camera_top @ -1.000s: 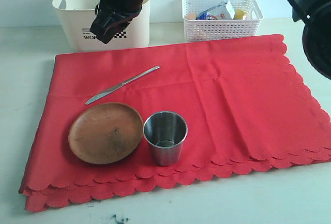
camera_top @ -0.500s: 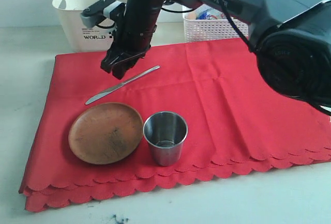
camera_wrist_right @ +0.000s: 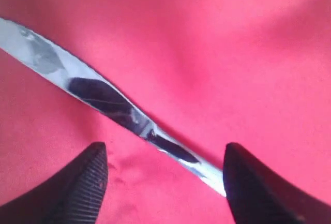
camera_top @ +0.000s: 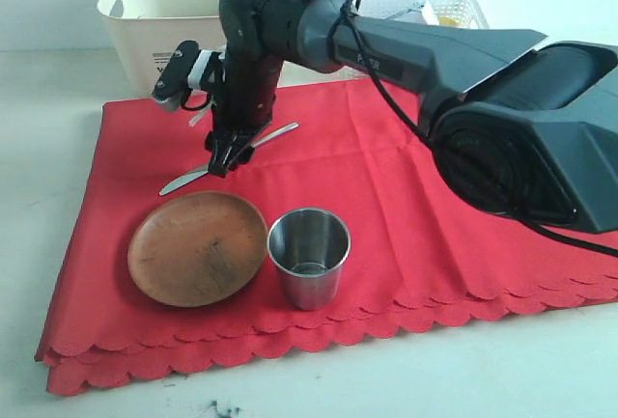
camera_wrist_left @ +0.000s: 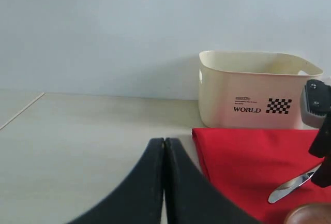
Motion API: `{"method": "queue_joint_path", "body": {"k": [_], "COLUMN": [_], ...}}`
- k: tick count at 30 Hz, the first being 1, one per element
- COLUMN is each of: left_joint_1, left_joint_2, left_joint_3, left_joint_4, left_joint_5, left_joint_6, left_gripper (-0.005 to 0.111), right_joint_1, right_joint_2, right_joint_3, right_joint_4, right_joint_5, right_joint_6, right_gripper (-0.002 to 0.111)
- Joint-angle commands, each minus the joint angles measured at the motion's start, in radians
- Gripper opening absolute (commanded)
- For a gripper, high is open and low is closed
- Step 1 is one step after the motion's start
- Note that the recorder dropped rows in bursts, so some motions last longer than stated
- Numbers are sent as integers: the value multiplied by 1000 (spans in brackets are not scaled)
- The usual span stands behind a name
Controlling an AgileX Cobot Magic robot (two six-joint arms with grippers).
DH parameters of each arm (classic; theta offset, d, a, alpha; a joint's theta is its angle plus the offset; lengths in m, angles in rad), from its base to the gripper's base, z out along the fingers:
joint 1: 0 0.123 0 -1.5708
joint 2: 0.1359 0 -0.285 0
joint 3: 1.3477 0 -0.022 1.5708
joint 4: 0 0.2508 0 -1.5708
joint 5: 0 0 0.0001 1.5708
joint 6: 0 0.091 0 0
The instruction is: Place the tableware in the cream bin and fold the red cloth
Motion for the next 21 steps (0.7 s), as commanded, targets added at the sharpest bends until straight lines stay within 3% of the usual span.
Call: {"method": "queue_joint_path", "body": {"k": [1,5,8,13,15,21], "left_joint_1": [-5,-5,-5,-5,-5,-5], "left_joint_2": [-7,-7,-7,-7,-7,-7], "left_joint_3": [2,2,2,2,2,2], "left_joint_4": [0,0,0,0,0,0], "left_joint_5": [-3,-3,-3,-3,-3,-3], "left_joint_6": [1,1,1,1,3,1], "left_gripper": [2,2,2,2,2,2], "right_joint_1": [23,21,21,21,21,21], "right_joint_2": [22,43,49,45,40,-21], "right_joint_3": [1,1,1,1,1,1], "right_joint_4": [-42,-70,-60,-50,-50,-93], "right_joint_5": [-72,-50,28,136,149,84], "right_joint_6": [-45,-53,-128,-152,-152,-143], "right_gripper": [62,62,55,11,2,0]}}
